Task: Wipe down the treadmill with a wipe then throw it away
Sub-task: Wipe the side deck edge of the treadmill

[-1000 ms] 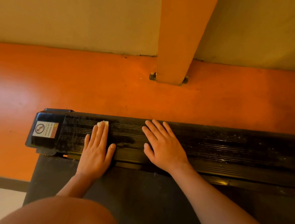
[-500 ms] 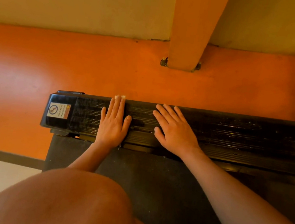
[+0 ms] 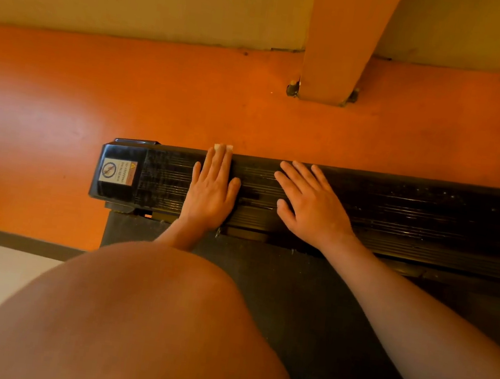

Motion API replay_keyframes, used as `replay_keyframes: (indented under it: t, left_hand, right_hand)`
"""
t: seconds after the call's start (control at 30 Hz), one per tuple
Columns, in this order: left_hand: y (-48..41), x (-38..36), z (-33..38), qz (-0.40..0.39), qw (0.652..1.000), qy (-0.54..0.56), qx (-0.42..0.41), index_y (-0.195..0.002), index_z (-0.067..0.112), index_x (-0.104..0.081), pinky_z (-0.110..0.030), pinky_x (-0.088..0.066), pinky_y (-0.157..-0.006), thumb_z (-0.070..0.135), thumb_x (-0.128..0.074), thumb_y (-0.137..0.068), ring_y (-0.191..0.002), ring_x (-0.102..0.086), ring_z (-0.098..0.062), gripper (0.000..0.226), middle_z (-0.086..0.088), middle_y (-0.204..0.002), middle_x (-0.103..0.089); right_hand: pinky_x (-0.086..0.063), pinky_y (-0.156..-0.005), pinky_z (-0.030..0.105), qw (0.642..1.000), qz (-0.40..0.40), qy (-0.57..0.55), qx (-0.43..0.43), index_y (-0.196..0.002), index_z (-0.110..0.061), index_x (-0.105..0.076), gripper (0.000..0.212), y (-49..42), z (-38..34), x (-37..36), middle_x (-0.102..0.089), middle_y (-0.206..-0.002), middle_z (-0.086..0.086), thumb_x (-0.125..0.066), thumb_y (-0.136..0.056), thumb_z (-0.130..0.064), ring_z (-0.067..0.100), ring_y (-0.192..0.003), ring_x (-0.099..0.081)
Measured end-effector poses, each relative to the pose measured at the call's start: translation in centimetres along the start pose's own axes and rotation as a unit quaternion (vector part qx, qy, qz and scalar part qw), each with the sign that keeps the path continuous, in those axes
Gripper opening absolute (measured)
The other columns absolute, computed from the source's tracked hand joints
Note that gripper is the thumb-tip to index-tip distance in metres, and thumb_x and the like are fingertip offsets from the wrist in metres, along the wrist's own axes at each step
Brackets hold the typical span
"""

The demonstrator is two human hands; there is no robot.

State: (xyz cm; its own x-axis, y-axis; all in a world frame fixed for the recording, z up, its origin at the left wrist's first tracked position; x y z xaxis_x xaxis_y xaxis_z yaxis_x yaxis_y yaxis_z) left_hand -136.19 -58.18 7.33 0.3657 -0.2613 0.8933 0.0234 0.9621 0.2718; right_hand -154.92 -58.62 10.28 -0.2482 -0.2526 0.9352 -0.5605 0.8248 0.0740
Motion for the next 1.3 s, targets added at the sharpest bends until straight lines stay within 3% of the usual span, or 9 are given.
replay_keyframes:
  t: [0.13, 0.37, 0.57, 0.77, 1.0, 1.17, 1.3]
  left_hand:
    - [6.2, -2.1, 1.5, 0.005, 1.0, 0.01, 0.006, -0.164, 0.017, 0.003, -0.041, 0.005, -0.124, 0.051, -0.015, -0.106, -0.157, 0.011, -0.018, 0.07, -0.001, -0.171, 0.009]
    - [-0.9, -0.4, 1.3, 0.011, 1.0, -0.009, -0.02, -0.164, 0.017, -0.002, -0.048, 0.0, -0.127, 0.046, -0.022, -0.11, -0.158, 0.007, -0.018, 0.065, -0.005, -0.172, 0.001]
    - [4.8, -1.9, 1.4, 0.01, 1.0, -0.003, 0.006, -0.165, 0.016, -0.002, -0.043, 0.002, -0.125, 0.049, -0.017, -0.105, -0.158, 0.007, -0.019, 0.07, -0.002, -0.172, 0.004]
    - [-0.9, -0.7, 2.5, 0.002, 1.0, -0.014, -0.028, -0.165, 0.016, -0.002, -0.045, 0.004, -0.125, 0.045, -0.021, -0.108, -0.156, 0.012, -0.015, 0.066, -0.003, -0.172, 0.004]
    - [4.5, -2.1, 2.7, -0.002, 0.999, -0.002, -0.037, -0.164, 0.019, 0.004, -0.041, 0.004, -0.126, 0.048, -0.019, -0.107, -0.157, 0.013, -0.014, 0.068, 0.0, -0.171, 0.009]
    - [-0.8, -0.7, 2.2, -0.01, 0.998, -0.018, -0.053, -0.165, 0.018, 0.001, -0.044, 0.003, -0.127, 0.046, -0.022, -0.11, -0.157, 0.011, -0.016, 0.065, -0.002, -0.172, 0.005]
    - [0.4, -0.9, 2.4, 0.001, 0.999, 0.003, -0.041, -0.165, 0.018, 0.001, -0.043, 0.003, -0.126, 0.048, -0.019, -0.108, -0.157, 0.011, -0.016, 0.067, -0.002, -0.172, 0.005]
  right_hand:
    - [-0.016, -0.128, 0.047, 1.0, 0.004, 0.012, -0.004, -0.154, -0.014, -0.045, 0.058, 0.1, -0.1, 0.0, -0.035, -0.164, 0.008, -0.034, -0.104, -0.041, 0.025, -0.155, -0.024]
    - [-0.016, -0.128, 0.046, 1.0, 0.008, 0.005, -0.002, -0.154, -0.015, -0.044, 0.057, 0.1, 0.0, 0.1, -0.034, -0.165, 0.008, -0.034, -0.104, -0.041, 0.025, -0.155, -0.024]
    - [-0.018, -0.127, 0.048, 1.0, 0.007, 0.006, -0.003, -0.154, -0.014, -0.045, 0.058, 0.1, -0.1, 0.0, -0.035, -0.164, 0.008, -0.033, -0.104, -0.041, 0.026, -0.155, -0.025]
    - [-0.017, -0.127, 0.047, 1.0, 0.015, 0.007, 0.0, -0.153, -0.014, -0.047, 0.056, 0.0, 0.0, 0.2, -0.037, -0.163, 0.009, -0.035, -0.104, -0.04, 0.026, -0.154, -0.027]
    - [-0.019, -0.127, 0.048, 1.0, 0.011, 0.008, 0.001, -0.153, -0.014, -0.046, 0.058, -0.1, -0.2, 0.2, -0.036, -0.164, 0.009, -0.032, -0.104, -0.041, 0.026, -0.155, -0.026]
    - [-0.016, -0.127, 0.046, 1.0, 0.015, 0.01, 0.004, -0.153, -0.014, -0.046, 0.057, 0.1, -0.1, 0.2, -0.036, -0.164, 0.009, -0.034, -0.105, -0.04, 0.026, -0.154, -0.026]
    - [-0.016, -0.127, 0.046, 1.0, 0.017, 0.01, 0.002, -0.153, -0.013, -0.046, 0.056, 0.0, 0.0, 0.4, -0.037, -0.163, 0.009, -0.035, -0.104, -0.039, 0.026, -0.154, -0.027]
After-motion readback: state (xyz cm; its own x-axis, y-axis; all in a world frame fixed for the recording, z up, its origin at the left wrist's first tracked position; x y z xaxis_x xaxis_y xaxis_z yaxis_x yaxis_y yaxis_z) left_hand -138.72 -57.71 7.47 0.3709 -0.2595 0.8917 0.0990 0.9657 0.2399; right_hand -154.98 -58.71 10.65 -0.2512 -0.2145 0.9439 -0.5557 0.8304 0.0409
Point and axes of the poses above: each hand's wrist, its own y-axis away from the middle knuckle, its own x-axis out of the back of the hand, z = x × y, the point moved 10 cm from there along -y, towards the middle knuckle
